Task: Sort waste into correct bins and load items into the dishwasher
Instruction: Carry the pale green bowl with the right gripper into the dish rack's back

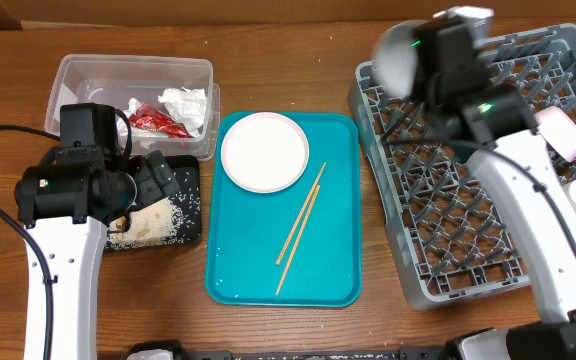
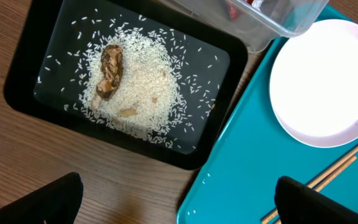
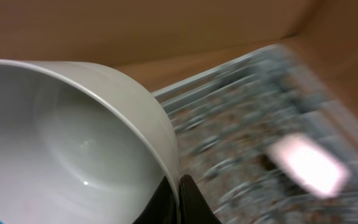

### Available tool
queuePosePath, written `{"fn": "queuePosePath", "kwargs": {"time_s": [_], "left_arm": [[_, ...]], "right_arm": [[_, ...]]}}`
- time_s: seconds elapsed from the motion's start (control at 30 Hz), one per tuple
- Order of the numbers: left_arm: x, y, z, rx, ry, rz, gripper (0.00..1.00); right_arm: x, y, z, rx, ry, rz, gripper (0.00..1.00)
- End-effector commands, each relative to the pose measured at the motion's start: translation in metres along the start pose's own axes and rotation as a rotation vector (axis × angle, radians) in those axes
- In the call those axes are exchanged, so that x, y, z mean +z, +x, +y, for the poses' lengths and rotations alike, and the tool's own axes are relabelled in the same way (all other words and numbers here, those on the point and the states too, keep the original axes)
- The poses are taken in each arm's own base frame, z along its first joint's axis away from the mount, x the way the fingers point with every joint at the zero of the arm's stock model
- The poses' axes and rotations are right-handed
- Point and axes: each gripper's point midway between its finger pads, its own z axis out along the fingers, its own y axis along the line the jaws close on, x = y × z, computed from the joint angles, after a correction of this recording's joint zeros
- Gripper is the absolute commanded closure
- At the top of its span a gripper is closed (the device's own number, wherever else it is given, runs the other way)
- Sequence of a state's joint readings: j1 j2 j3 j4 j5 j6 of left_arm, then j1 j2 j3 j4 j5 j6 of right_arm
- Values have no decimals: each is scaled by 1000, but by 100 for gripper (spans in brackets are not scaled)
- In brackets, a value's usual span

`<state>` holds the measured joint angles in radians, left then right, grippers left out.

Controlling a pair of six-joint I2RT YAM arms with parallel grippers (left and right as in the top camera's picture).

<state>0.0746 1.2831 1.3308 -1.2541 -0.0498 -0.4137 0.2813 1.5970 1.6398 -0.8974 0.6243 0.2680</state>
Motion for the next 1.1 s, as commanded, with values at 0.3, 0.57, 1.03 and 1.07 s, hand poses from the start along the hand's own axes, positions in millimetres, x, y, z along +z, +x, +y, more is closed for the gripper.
{"fn": "queuePosePath", "kwargs": {"time_s": [0.3,0.57,1.03,1.07], "left_arm": [[0,-3,2,-15,-8,-9,0],[0,-2,2,-15,-9,-5,0],[0,-4,1,-15,-6,-12,0],[0,-4,1,-16,-6,-13,0]], "right_arm": [[62,-19,-166,93,699,-63,96],[127,23,-178,44,786,61,96],[173,74,-143,-50,748,179,96],[172,75,-139,-58,742,183,96]]}}
